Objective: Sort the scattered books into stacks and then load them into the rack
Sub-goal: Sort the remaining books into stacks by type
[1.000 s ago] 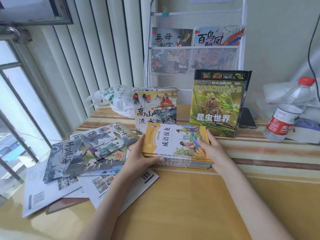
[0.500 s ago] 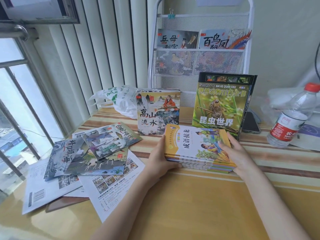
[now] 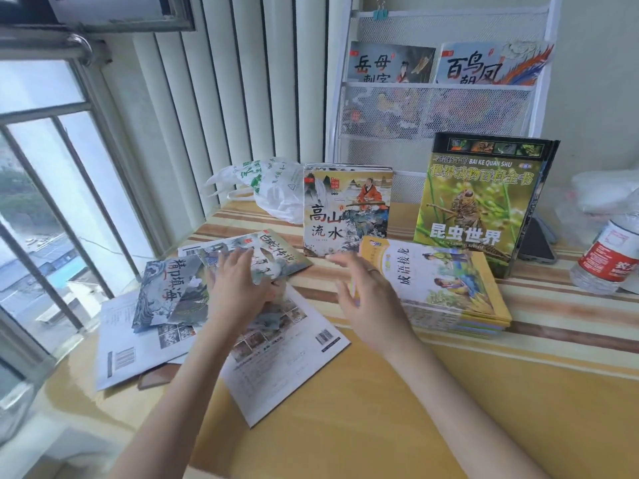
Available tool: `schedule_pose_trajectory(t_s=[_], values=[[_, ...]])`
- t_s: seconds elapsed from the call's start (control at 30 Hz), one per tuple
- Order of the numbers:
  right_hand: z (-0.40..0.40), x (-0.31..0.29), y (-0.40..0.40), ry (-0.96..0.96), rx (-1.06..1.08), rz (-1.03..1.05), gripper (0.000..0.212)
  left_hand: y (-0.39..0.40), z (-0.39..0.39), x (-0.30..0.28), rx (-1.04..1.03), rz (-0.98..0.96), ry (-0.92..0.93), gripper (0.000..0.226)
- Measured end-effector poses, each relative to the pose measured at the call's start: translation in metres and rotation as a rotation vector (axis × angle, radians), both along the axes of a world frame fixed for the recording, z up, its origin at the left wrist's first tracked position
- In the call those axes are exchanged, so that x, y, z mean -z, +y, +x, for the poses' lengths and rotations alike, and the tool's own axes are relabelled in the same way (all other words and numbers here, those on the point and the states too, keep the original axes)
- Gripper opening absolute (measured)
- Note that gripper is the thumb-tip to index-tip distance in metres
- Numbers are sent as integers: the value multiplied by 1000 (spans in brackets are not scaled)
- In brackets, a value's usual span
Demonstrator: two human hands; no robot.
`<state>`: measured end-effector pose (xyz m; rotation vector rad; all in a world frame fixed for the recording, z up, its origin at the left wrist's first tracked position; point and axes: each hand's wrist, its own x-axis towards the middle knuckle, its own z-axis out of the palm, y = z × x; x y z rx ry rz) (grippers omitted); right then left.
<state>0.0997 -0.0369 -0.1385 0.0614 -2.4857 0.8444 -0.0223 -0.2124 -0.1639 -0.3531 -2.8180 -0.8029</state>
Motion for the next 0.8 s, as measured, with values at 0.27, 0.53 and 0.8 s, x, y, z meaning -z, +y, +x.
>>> schedule_pose_trajectory(t_s=[0.27, 0.53, 0.8], values=[[-104, 37, -55, -511, -167, 207, 63, -71, -2, 6, -126, 279, -233, 73], [-93, 46, -64, -329, -192, 93, 37, -98, -2, -12, -316, 1291, -593, 24], [-73, 36, -66, -266, -198, 109, 28, -104, 15, -4, -74, 1380, -624, 16]])
